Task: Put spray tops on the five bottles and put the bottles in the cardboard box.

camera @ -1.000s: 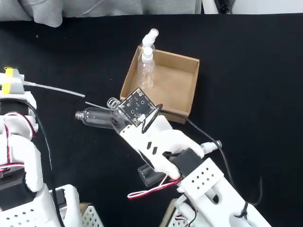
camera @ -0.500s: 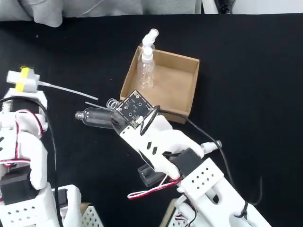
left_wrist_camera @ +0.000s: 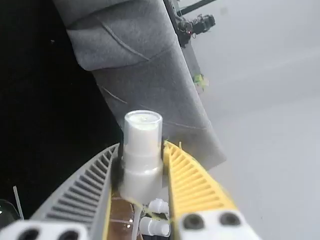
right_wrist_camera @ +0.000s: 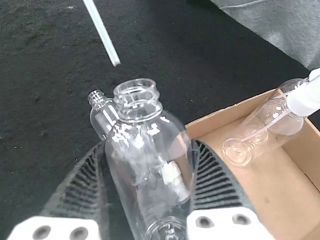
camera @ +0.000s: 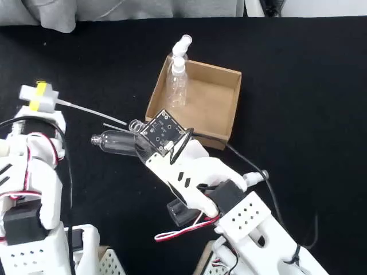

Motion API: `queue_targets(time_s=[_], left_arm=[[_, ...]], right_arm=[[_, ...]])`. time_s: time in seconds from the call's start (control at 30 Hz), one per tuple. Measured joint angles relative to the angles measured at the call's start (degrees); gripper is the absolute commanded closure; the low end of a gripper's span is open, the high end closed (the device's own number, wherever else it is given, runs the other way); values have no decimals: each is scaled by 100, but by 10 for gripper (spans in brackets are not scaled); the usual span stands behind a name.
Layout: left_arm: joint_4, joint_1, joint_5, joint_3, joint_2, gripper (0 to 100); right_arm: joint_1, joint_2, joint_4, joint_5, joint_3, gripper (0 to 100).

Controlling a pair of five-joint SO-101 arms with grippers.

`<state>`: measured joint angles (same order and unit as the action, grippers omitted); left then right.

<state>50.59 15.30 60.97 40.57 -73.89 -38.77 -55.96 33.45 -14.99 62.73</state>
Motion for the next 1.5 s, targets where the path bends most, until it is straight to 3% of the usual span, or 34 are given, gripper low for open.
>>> queue_targets(time_s=[0.63, 0.9, 1.2, 1.5], left_arm=[[0, -290, -202, 149, -9, 971], [-545, -290, -202, 686, -9, 971], [-633, -299, -202, 738, -9, 971], [-633, -747, -220, 897, -9, 971]], right_arm=[[0, 0, -457, -264, 299, 946], [0, 0, -457, -264, 299, 946], [0, 0, -457, -264, 299, 946], [0, 0, -457, -264, 299, 946]])
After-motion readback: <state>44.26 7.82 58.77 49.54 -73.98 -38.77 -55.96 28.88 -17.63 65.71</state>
